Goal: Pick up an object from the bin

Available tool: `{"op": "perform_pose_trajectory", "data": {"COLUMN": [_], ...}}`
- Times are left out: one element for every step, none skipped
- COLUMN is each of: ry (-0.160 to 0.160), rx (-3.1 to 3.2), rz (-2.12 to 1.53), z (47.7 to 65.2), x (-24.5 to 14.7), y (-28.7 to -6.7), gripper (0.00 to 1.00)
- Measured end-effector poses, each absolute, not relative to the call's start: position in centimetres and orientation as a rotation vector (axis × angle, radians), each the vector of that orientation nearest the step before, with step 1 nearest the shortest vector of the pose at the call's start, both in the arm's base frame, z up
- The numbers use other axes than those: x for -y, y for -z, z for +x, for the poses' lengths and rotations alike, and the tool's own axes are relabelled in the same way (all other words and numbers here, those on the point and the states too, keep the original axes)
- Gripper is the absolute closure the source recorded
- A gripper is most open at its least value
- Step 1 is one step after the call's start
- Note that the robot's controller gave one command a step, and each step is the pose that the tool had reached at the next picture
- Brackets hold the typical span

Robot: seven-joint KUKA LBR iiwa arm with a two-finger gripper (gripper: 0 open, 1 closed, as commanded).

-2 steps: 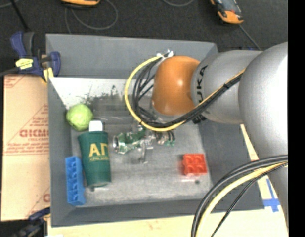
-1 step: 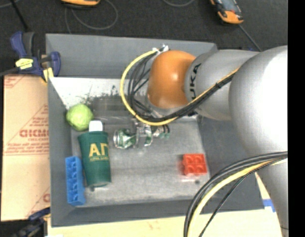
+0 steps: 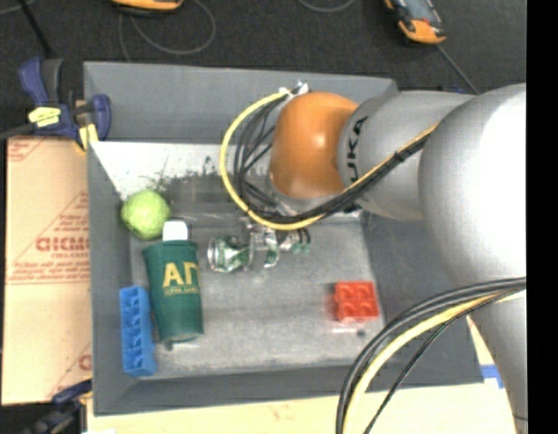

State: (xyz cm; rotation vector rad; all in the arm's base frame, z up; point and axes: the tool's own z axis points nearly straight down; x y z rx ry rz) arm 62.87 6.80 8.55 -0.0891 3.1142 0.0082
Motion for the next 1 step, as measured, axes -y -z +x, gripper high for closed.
{"op": "perform_pose_trajectory", "data": {"ry": [0.001], "rx": [-3.136], "rz": [-0.095], "z": [61.21], "x": [-3.5], "y": [-20.6], "gripper": [1.0]}}
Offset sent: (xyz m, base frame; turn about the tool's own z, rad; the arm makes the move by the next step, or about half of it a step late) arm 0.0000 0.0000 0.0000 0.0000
